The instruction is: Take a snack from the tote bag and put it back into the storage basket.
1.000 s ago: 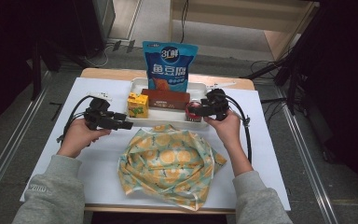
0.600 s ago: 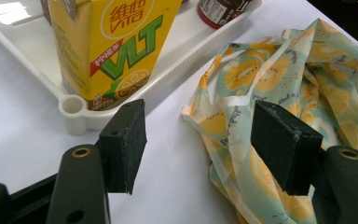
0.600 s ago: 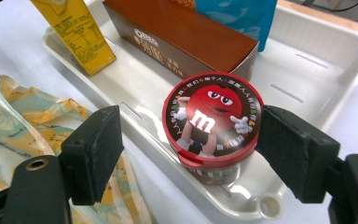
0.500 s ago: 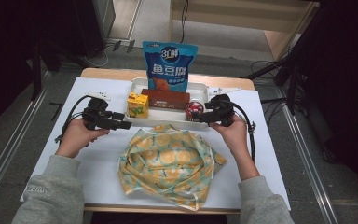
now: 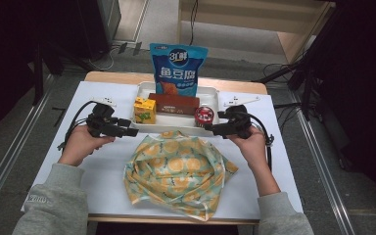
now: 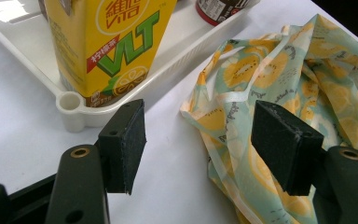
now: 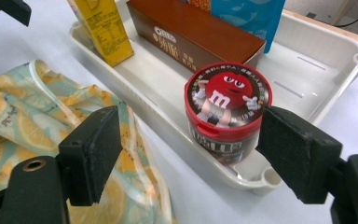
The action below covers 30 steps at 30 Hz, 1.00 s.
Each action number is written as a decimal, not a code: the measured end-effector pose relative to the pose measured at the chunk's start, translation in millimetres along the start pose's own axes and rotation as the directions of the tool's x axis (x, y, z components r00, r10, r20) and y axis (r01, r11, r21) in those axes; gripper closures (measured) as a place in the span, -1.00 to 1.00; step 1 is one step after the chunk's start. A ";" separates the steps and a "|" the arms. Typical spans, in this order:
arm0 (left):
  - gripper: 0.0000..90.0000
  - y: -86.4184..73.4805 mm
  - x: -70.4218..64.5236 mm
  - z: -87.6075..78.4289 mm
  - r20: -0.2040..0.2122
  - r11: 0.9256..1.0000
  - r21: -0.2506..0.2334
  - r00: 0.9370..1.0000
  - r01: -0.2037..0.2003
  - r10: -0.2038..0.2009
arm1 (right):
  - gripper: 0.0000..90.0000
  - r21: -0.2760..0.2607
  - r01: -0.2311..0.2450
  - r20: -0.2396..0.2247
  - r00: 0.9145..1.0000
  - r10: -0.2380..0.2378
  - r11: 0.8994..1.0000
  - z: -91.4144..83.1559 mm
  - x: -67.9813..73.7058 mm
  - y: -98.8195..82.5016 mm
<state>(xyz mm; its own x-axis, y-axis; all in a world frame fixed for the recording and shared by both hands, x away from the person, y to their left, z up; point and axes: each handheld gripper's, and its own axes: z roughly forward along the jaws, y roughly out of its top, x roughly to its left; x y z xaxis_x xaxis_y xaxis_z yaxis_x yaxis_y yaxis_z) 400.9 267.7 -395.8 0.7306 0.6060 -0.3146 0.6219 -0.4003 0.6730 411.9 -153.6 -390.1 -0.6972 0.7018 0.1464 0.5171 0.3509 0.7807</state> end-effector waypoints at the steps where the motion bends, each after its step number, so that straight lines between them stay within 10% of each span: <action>1: -0.20 -0.2 -0.2 -0.3 0.000 1.000 0.000 1.000 0.000 0.000 | -0.51 0.000 0.001 -0.002 1.000 -0.001 1.000 -0.7 -0.1 -1.2; 30: -0.20 -8.7 -8.1 -0.5 0.007 1.000 -0.012 1.000 -0.013 0.013 | -0.51 0.017 0.015 0.001 1.000 -0.015 1.000 -17.3 8.4 -41.2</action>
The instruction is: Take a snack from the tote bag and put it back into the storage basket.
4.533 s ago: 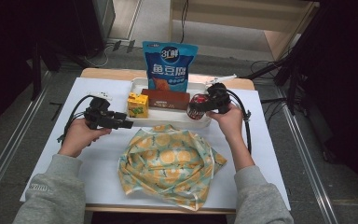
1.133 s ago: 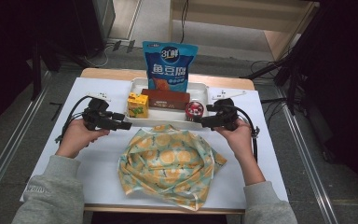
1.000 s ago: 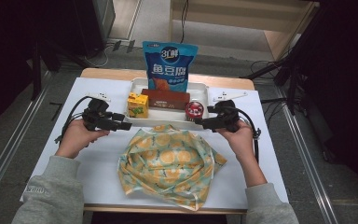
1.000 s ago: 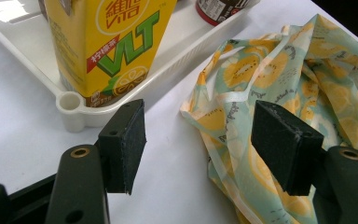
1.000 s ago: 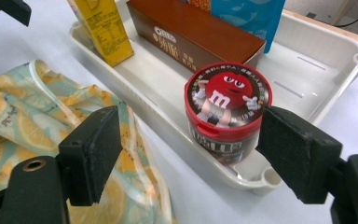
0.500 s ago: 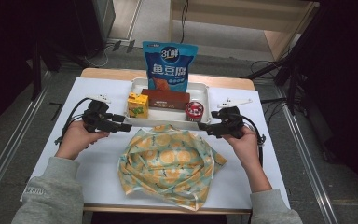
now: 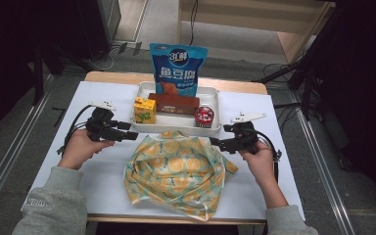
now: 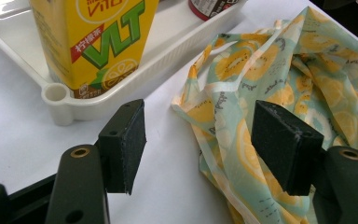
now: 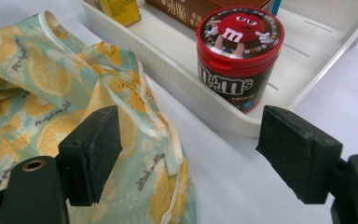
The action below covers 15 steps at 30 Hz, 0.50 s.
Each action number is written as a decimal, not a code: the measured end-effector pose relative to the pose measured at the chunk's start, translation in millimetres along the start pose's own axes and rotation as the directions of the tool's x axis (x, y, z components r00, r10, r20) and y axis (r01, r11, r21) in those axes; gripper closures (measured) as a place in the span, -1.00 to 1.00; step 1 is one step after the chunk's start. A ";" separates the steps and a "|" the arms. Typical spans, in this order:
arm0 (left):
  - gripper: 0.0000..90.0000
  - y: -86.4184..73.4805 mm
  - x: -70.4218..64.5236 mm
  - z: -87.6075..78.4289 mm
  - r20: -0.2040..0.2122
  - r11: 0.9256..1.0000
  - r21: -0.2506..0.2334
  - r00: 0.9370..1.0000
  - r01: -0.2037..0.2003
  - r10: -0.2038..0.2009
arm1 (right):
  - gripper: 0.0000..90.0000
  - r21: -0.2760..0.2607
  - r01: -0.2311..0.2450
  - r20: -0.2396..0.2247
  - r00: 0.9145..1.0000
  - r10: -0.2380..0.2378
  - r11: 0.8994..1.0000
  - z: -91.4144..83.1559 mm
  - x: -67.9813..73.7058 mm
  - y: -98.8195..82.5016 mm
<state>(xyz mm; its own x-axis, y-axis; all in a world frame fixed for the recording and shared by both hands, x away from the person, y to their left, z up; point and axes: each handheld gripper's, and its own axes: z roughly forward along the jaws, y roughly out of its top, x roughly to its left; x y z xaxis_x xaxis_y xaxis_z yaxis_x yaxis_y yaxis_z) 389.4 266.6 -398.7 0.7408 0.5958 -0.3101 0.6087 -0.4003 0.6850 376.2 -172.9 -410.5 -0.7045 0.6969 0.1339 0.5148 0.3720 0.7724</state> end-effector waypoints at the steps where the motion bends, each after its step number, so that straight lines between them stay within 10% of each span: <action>1: -0.20 -0.8 -0.8 -0.1 0.005 1.000 -0.002 1.000 0.002 -0.002 | -0.51 0.001 0.003 -0.001 1.000 -0.003 1.000 -0.1 0.5 -0.8; 15: -0.20 -6.2 1.4 -1.4 -0.007 1.000 -0.011 1.000 0.008 -0.008 | -0.51 0.008 0.018 -0.008 1.000 -0.018 1.000 -5.2 -7.5 -15.0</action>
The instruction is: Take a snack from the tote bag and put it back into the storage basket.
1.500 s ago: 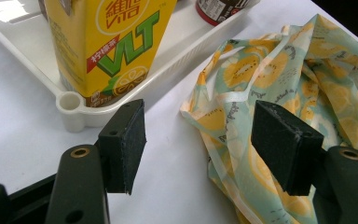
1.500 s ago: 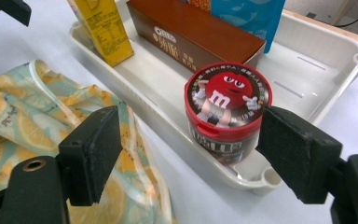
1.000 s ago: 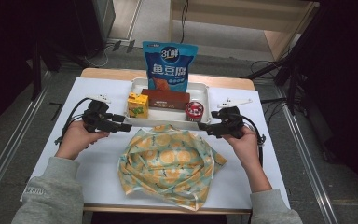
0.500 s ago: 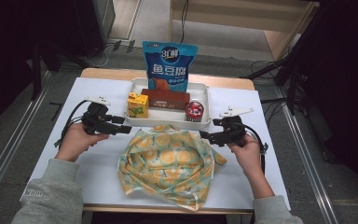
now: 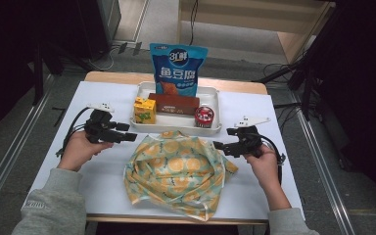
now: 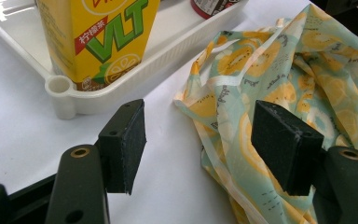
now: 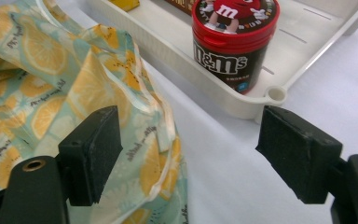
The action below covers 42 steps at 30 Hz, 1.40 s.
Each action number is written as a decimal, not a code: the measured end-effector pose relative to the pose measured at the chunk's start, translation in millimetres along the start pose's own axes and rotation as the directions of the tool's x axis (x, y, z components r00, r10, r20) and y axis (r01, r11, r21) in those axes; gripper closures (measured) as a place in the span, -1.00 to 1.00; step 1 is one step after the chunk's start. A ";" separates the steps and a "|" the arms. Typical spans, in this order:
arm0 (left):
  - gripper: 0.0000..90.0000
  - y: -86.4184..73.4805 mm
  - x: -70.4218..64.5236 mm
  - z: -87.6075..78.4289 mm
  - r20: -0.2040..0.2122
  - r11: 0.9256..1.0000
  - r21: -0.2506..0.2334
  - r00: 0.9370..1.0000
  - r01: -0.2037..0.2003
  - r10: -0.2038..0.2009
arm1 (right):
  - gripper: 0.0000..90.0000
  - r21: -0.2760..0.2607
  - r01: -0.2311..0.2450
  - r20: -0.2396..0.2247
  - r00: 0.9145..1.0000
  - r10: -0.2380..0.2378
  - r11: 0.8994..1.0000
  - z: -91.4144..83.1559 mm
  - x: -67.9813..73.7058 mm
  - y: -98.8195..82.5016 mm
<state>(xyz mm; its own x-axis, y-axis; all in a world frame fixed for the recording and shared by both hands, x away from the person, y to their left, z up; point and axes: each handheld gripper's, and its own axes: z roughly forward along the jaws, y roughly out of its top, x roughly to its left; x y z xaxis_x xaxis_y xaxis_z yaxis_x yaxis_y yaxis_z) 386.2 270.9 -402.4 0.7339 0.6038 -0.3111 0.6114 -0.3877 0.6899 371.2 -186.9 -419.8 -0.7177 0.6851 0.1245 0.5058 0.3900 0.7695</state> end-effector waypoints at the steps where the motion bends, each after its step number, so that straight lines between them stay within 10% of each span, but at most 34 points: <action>1: -0.20 0.0 0.3 0.1 0.000 1.000 0.000 1.000 0.000 0.000 | -0.51 -0.001 -0.002 0.003 1.000 0.002 1.000 0.1 -1.1 -0.9; 42: -0.21 -3.5 7.9 2.8 -0.007 0.999 0.028 1.000 0.029 -0.029 | -0.51 0.038 -0.003 0.009 1.000 0.002 0.999 12.4 -4.5 -7.8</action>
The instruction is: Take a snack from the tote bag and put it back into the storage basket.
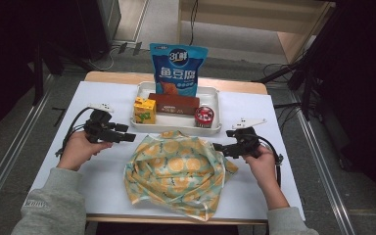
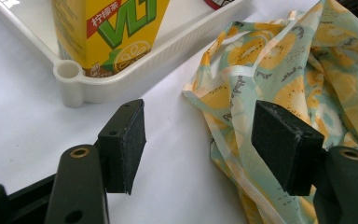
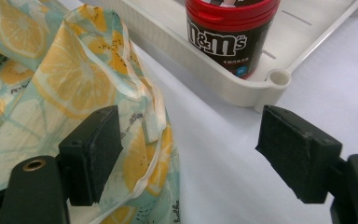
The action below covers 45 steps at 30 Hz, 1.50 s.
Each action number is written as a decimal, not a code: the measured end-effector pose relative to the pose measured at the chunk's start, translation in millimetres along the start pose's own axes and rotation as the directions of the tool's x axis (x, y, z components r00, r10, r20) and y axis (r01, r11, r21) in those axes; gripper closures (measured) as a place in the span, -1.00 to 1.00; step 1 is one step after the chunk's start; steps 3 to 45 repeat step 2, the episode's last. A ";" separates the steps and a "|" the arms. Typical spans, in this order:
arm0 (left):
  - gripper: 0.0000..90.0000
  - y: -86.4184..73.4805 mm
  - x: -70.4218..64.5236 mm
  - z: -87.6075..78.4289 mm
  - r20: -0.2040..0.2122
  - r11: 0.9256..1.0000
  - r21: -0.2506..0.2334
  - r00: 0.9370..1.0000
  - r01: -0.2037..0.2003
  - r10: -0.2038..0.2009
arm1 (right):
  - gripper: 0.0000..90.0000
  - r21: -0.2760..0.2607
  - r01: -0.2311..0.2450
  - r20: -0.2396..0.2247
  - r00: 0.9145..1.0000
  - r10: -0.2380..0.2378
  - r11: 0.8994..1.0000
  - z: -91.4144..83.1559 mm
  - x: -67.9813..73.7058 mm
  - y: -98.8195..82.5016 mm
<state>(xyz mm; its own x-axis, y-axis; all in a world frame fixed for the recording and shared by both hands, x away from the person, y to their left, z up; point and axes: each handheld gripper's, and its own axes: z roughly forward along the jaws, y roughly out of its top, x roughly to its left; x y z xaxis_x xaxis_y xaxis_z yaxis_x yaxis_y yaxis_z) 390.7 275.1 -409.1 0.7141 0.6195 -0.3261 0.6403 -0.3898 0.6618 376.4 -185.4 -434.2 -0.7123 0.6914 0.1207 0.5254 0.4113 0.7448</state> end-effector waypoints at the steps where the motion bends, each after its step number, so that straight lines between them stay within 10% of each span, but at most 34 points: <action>1: -0.21 -0.1 0.1 0.1 0.000 1.000 0.002 1.000 0.001 -0.001 | -0.51 -0.004 0.003 0.001 1.000 -0.003 1.000 -0.1 -0.3 0.0; 45: -0.21 -0.3 0.4 0.2 0.000 1.000 0.004 1.000 0.003 -0.003 | -0.51 -0.006 0.003 0.000 1.000 -0.003 1.000 -0.3 -0.3 0.0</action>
